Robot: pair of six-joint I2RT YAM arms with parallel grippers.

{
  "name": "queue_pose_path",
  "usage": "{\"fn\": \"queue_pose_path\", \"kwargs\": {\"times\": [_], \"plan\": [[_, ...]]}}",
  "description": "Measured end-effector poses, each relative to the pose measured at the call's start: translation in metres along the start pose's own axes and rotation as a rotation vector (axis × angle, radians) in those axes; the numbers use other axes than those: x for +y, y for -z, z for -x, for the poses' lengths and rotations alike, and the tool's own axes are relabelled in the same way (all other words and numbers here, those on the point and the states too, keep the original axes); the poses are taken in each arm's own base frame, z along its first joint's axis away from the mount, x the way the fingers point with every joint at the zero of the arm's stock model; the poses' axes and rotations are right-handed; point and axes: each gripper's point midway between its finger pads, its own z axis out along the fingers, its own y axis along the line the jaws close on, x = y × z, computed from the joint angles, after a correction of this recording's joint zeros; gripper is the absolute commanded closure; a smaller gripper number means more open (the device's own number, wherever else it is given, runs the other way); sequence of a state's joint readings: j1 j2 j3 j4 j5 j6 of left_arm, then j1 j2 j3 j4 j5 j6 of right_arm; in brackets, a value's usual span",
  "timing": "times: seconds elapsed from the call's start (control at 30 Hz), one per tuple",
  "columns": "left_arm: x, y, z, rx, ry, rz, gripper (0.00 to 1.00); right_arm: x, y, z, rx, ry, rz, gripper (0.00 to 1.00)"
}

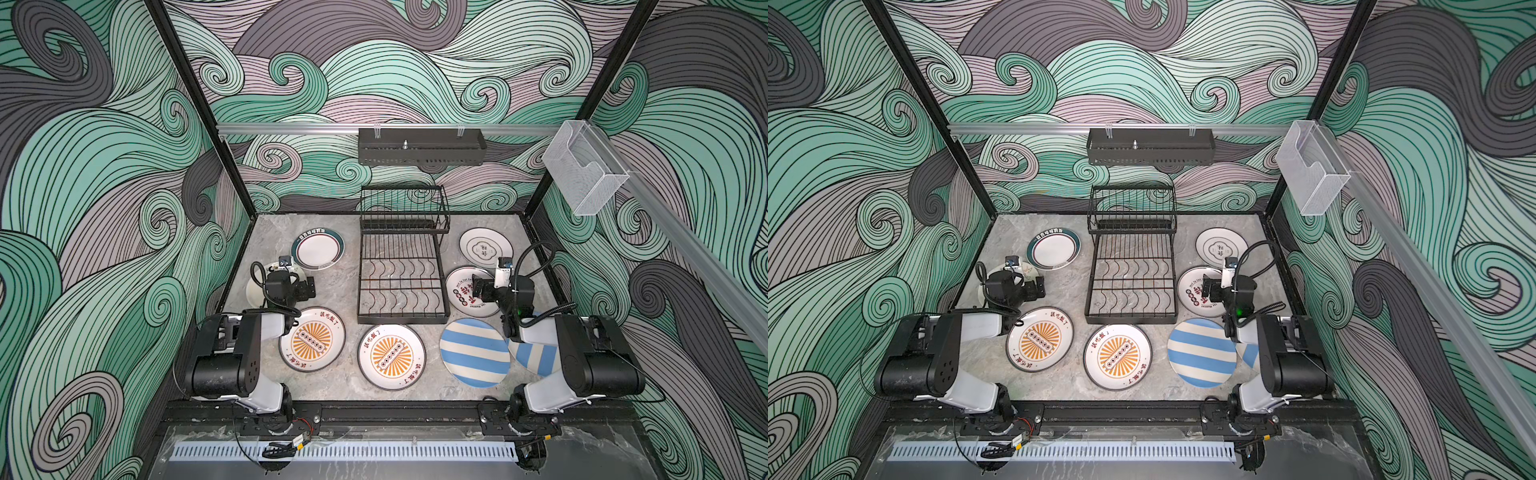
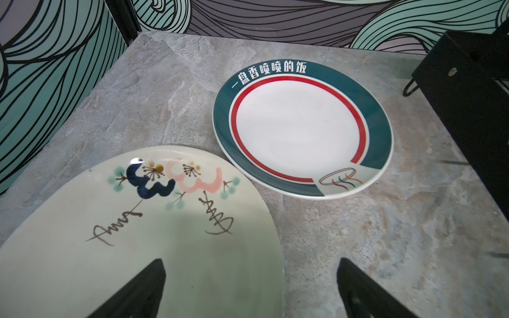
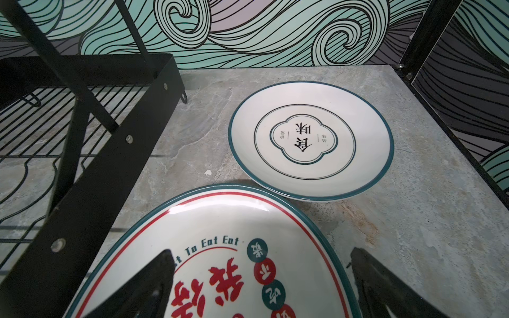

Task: Load plates into a dish rack
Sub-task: Pick up the plate from the top-right of the table.

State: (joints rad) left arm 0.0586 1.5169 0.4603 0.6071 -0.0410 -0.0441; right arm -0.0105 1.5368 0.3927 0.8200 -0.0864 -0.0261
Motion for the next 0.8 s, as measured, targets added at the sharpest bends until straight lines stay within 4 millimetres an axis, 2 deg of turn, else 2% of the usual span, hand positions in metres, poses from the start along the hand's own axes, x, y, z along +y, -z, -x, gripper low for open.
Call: {"fn": "queue_pose_path", "kwargs": {"times": [0.1, 0.17, 0.23, 0.3, 0.37, 0.43, 0.5, 0.6, 0.8], "plan": [[0.0, -0.001, 0.001, 0.006, -0.007, 0.0, 0.01, -0.005, -0.003, 0.002, 0.042, -0.014, -0.024, 0.04], [-0.001, -0.004, 0.005, 0.052, -0.011, -0.002, 0.01, -0.008, -0.006, 0.019, 0.067, -0.032, -0.035, 0.05], [-0.005, -0.008, 0.026, 0.077, -0.01, -0.018, 0.01, -0.01, -0.004, 0.051, 0.04, -0.051, -0.04, 0.06], [-0.013, -0.011, 0.064, 0.061, -0.003, -0.056, 0.01, -0.012, 0.003, 0.081, 0.005, -0.071, -0.044, 0.07], [-0.024, -0.009, 0.095, 0.028, 0.019, -0.109, 0.01, -0.014, 0.011, 0.1, -0.006, -0.093, -0.048, 0.09], [-0.034, -0.006, 0.112, 0.007, 0.051, -0.167, 0.01, -0.019, 0.017, 0.107, 0.008, -0.118, -0.058, 0.12], [-0.043, -0.004, 0.11, 0.023, 0.09, -0.222, 0.01, -0.028, 0.019, 0.104, 0.04, -0.151, -0.075, 0.14], [-0.055, -0.002, 0.098, 0.081, 0.146, -0.289, 0.01, -0.048, 0.022, 0.086, 0.107, -0.235, -0.11, 0.16], [-0.058, 0.006, 0.086, 0.114, 0.193, -0.307, 0.01, -0.09, 0.018, 0.048, 0.192, -0.478, -0.14, 0.21]]}}
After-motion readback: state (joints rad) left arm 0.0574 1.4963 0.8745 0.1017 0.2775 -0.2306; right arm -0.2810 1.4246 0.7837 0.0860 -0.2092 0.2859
